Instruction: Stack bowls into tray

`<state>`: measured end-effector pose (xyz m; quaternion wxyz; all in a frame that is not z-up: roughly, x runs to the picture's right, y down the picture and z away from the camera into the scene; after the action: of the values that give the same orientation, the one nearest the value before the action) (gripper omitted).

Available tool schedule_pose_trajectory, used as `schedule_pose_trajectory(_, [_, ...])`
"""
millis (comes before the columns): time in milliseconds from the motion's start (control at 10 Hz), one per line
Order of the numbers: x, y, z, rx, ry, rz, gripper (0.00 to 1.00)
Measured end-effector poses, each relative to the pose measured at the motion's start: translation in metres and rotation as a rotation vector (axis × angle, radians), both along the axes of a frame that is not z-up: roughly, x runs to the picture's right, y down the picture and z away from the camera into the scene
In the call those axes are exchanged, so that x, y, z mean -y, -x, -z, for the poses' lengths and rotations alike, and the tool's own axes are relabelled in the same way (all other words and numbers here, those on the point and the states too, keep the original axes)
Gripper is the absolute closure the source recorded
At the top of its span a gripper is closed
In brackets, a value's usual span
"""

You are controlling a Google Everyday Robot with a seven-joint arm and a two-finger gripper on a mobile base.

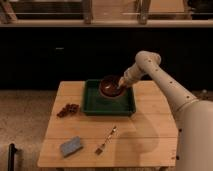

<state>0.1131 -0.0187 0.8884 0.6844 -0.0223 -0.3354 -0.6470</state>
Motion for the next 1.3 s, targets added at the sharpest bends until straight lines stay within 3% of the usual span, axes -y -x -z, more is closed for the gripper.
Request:
schedule_pose_trajectory(600, [-0.009,0.013,-0.028,0.043,0.057,-0.025,1.0])
schedule_pose_trajectory(900, [-0.016,0.014,-0.031,0.057,0.096,-0.023,0.77])
schedule_pose_trajectory(1300, [-0.023,0.013,-0.029,0.064,0.118,-0.017,0.35])
